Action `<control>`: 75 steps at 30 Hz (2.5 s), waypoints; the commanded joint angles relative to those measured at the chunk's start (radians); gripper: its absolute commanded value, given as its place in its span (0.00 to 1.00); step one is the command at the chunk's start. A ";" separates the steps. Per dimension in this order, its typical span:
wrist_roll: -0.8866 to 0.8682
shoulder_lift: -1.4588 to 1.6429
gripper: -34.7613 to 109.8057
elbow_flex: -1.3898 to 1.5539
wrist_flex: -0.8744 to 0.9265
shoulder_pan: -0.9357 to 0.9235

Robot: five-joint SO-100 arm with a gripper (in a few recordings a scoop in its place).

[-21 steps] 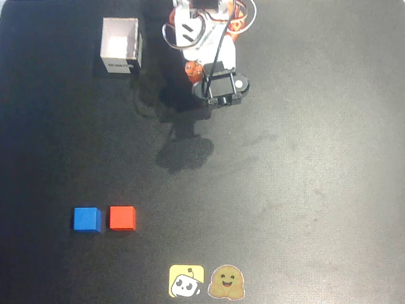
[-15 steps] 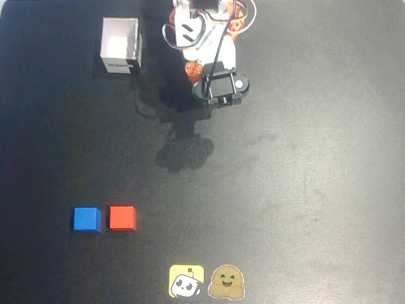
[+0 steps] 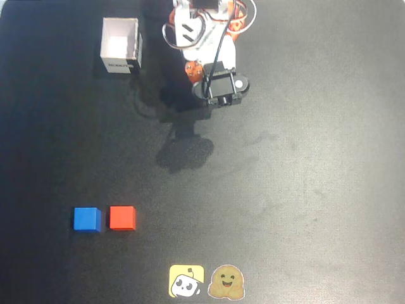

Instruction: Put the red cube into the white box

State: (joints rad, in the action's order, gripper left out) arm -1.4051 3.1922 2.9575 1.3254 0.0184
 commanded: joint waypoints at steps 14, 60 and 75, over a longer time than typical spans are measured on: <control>0.002 0.005 0.24 -0.003 0.000 -0.008; -0.055 0.005 0.24 -0.026 -0.130 -0.023; 0.005 -0.871 0.24 -0.703 -0.238 -0.124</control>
State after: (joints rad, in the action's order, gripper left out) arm -1.4097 2.4544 2.3915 1.1014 -0.0813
